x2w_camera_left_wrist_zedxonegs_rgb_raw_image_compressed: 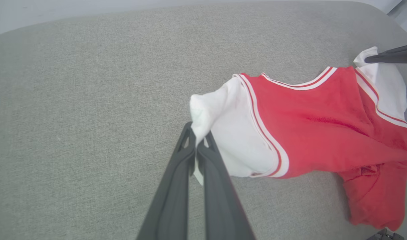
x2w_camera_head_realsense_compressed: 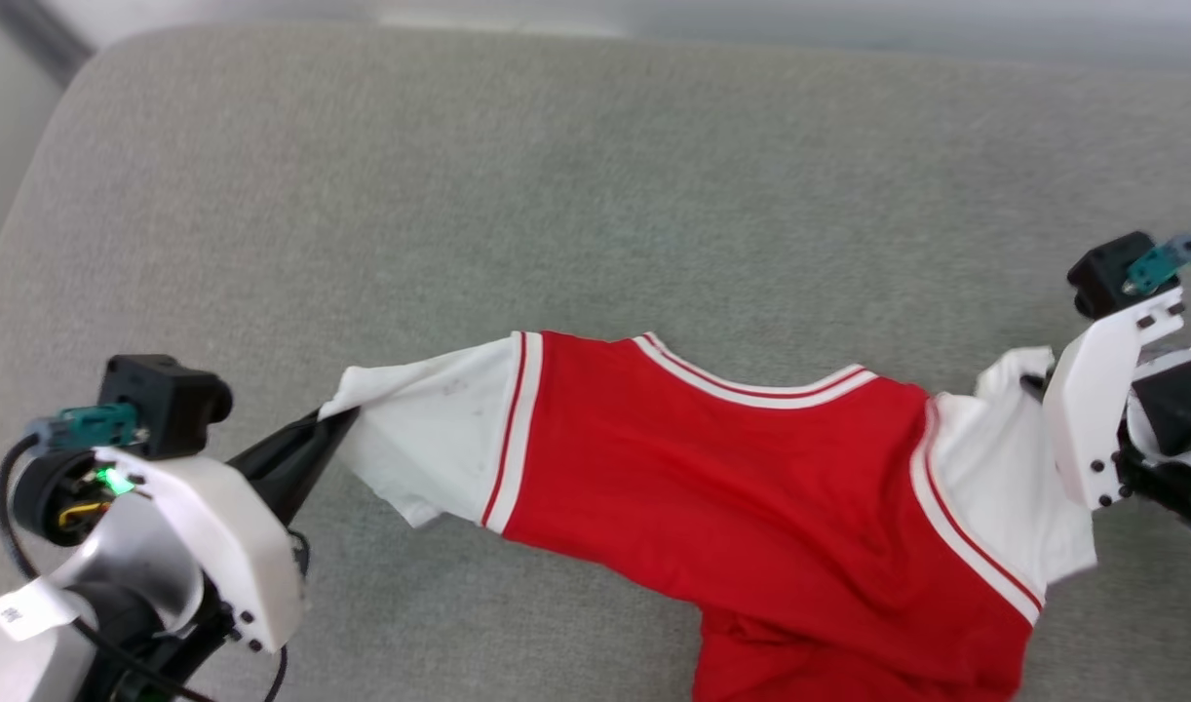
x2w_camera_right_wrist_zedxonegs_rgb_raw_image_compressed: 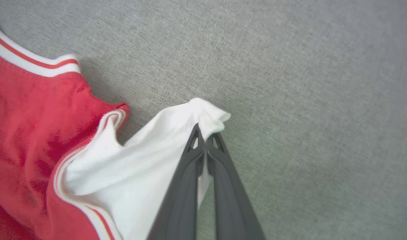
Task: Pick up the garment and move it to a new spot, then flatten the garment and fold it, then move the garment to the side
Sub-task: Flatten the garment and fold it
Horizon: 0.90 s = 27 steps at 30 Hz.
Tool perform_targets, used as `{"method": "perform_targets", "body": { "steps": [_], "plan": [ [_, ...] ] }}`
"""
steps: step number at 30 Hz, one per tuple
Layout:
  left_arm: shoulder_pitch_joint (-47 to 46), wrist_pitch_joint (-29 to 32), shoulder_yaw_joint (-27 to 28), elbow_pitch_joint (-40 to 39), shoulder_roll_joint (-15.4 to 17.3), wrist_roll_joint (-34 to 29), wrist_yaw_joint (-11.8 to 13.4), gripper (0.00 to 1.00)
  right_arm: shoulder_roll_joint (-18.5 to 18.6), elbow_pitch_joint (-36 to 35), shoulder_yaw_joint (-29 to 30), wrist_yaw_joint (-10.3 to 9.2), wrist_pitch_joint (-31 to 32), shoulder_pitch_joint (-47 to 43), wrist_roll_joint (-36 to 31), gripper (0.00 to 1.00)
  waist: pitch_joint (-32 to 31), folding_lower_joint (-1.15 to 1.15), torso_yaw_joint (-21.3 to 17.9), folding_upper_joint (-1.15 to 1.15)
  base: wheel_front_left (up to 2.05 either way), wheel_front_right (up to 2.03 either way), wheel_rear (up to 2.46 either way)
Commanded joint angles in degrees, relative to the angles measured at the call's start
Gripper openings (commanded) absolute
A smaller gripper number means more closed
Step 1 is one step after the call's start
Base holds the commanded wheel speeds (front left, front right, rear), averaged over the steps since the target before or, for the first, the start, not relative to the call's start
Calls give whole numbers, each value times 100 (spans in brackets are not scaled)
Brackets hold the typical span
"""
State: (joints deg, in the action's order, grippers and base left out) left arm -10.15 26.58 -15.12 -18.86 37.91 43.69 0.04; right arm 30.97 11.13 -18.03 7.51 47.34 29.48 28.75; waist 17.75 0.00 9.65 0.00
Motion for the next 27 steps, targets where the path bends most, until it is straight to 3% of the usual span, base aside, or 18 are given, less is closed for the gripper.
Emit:
{"method": "perform_targets", "body": {
  "steps": [1, 12, 27],
  "plan": [
    [89, -24, 60, -11, 65, 19, 34, 0, 15, -42, 41, -4, -91, 99, 30, 0, -228, 0, -196, 0, 0, 0, 0],
    [332, -421, 705, -379, 277, -41, 314, 0, 110, -623, 775, -4, -913, 13, 142, 0, -884, 0, -638, 0, 0, 0, 0],
    [97, -1212, 1755, -922, 435, -149, 534, 0, -293, -1694, 1751, -4, -1263, 188, 266, 0, -1265, 0, -1008, 0, 0, 0, 0]
  ]
}}
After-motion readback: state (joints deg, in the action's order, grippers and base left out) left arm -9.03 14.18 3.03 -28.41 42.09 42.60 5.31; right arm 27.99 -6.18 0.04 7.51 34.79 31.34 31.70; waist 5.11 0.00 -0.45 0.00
